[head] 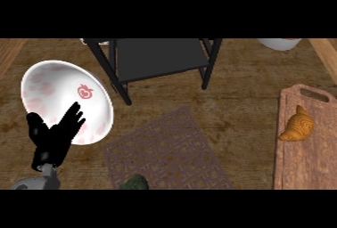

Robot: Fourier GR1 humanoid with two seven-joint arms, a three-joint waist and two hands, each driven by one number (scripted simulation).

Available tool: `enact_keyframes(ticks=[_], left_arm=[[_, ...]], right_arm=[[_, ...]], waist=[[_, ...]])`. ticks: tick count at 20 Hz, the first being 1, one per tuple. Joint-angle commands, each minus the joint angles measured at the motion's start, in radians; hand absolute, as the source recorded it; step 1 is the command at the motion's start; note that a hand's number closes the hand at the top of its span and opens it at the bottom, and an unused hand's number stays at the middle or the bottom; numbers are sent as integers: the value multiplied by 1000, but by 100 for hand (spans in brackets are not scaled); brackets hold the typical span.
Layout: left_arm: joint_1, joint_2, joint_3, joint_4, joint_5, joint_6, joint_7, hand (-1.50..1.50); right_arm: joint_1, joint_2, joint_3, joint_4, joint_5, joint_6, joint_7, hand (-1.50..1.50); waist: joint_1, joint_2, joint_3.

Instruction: Pick the sweet potato from the placemat and place it in the tiered shelf

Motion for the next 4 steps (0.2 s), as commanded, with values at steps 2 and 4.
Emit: enact_keyframes(ticks=[2,4], left_arm=[[0,-18,-5,72,-16,7,-3,0],[-23,1,21,69,-4,15,31,0]], right_arm=[[94,-55,-16,-85,-60,116,-8,-150],[105,-148,-36,-122,-95,226,28,-150]], waist=[[-5,4,-7],[-17,1,-7]])
